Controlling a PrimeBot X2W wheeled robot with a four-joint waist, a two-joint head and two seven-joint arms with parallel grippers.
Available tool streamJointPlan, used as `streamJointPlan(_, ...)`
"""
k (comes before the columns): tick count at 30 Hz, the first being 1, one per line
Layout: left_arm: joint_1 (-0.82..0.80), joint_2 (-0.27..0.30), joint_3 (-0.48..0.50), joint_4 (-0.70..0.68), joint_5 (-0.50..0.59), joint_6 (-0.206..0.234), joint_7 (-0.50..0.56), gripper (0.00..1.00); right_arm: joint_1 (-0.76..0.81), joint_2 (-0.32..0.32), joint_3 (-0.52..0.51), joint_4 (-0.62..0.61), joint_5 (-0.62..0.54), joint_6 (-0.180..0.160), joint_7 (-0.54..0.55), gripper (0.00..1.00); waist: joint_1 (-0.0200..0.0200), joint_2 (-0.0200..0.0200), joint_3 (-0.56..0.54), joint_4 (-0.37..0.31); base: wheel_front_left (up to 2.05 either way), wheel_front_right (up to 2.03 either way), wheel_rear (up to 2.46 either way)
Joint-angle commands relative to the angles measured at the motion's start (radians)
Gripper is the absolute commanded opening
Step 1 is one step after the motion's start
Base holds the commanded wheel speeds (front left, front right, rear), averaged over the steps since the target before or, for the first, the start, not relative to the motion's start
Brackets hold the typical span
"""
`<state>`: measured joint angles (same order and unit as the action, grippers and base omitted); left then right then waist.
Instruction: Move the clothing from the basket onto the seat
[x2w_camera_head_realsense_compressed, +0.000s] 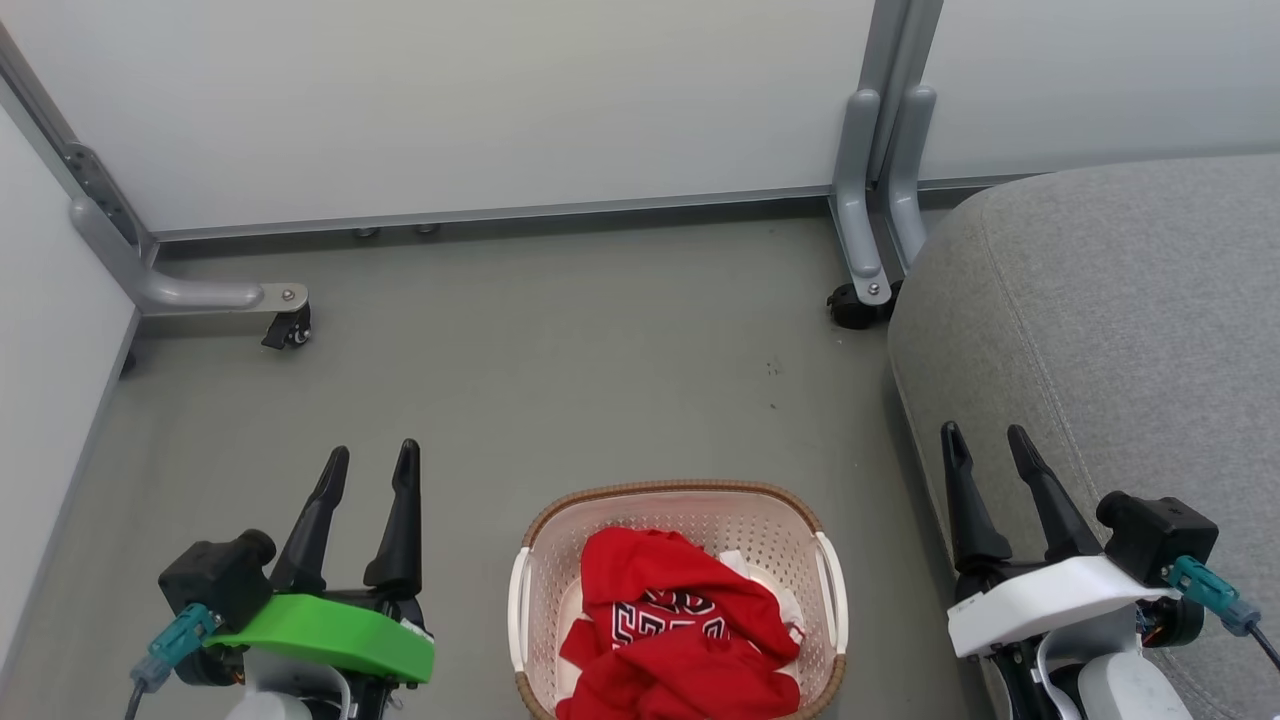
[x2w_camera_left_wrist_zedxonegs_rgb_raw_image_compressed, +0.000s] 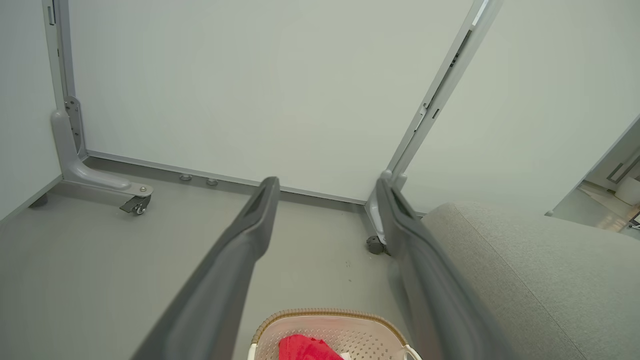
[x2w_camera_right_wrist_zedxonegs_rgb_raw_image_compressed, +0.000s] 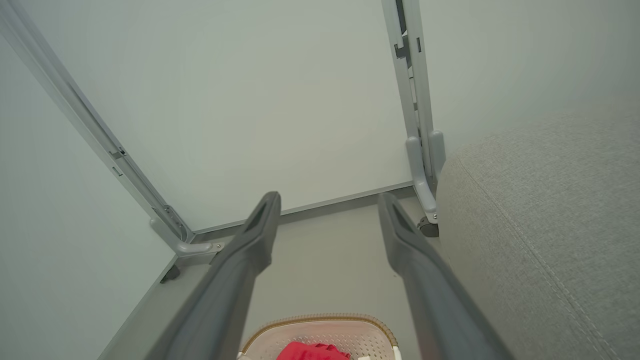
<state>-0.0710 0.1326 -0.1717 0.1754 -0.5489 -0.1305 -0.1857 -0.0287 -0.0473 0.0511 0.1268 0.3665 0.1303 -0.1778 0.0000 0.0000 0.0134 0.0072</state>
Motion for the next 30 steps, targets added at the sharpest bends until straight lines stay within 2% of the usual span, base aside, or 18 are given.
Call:
streamJointPlan(1,0.004,0.007,-0.004,0.000,0.025,0.000,-0.008,1.00,0.001,-0.003,0.002,-0.005,-0.023,0.001,-0.007,1.00,0.0000,0.0000,0.000,0.001,0.00,0.00,0.00)
streamJointPlan(30,0.017,-0.008,0.000,0.059,0.234,0.000,-0.066,1.00,0.015,-0.005,0.021,-0.003,-0.213,0.001,-0.018,1.00,0.0000,0.0000,0.014,0.004,0.00,0.00,0.00)
